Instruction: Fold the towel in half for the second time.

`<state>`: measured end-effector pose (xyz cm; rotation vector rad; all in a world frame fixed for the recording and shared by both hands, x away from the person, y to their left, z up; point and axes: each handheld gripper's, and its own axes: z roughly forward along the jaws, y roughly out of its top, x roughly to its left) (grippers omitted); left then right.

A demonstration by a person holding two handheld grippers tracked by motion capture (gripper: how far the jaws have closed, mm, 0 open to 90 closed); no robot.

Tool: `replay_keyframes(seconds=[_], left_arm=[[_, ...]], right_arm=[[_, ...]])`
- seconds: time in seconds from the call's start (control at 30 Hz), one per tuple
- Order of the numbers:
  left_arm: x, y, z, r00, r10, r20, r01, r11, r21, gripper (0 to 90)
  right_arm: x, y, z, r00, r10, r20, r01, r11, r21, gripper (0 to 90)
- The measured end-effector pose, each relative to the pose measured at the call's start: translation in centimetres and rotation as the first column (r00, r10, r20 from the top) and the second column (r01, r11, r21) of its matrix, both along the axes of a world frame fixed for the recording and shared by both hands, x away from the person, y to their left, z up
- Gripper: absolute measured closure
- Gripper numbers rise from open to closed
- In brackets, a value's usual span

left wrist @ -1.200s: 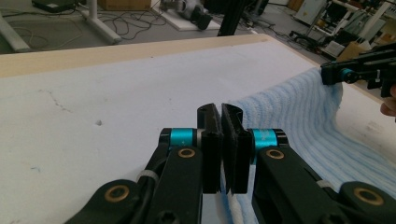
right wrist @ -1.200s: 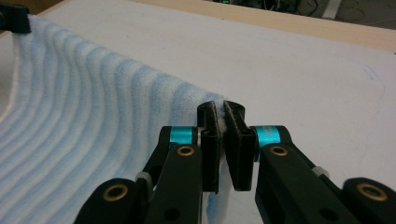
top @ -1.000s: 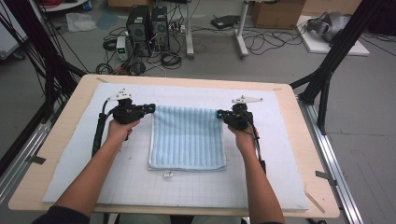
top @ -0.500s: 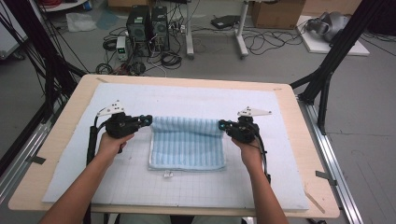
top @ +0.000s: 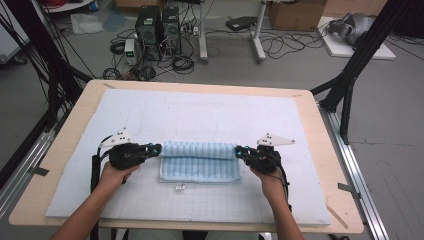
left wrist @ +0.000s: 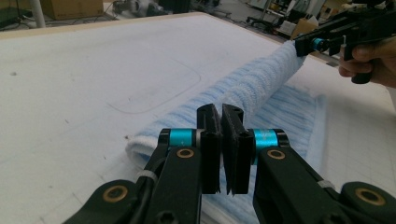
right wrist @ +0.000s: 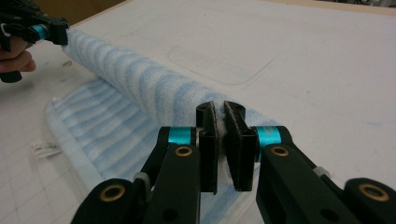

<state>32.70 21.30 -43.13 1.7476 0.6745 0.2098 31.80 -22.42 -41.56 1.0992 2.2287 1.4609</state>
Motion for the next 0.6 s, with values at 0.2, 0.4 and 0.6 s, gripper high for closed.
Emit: replay_keyframes(seconds=[0.2, 0.4, 0.6], left_arm=[[-1.0, 0.0, -0.5, 0.9998, -0.019, -0.008, 0.019, 0.9998, 0.006, 85.6], [-1.8, -0.1, -0.7, 0.9993, -0.035, -0.016, 0.035, 0.9994, 0.006, 85.5], [-2.6, 0.0, -0.9, 0.9977, -0.061, -0.028, 0.062, 0.9975, 0.033, 85.5]], right_arm=[[-1.0, -0.2, -0.2, 0.9996, 0.024, -0.011, -0.024, 0.9996, -0.015, 83.9], [-1.6, -0.6, -0.6, 0.9992, 0.037, -0.016, -0.038, 0.9991, -0.017, 84.1], [-2.5, -0.6, -0.8, 0.998, 0.058, -0.025, -0.059, 0.9979, -0.027, 84.2]])
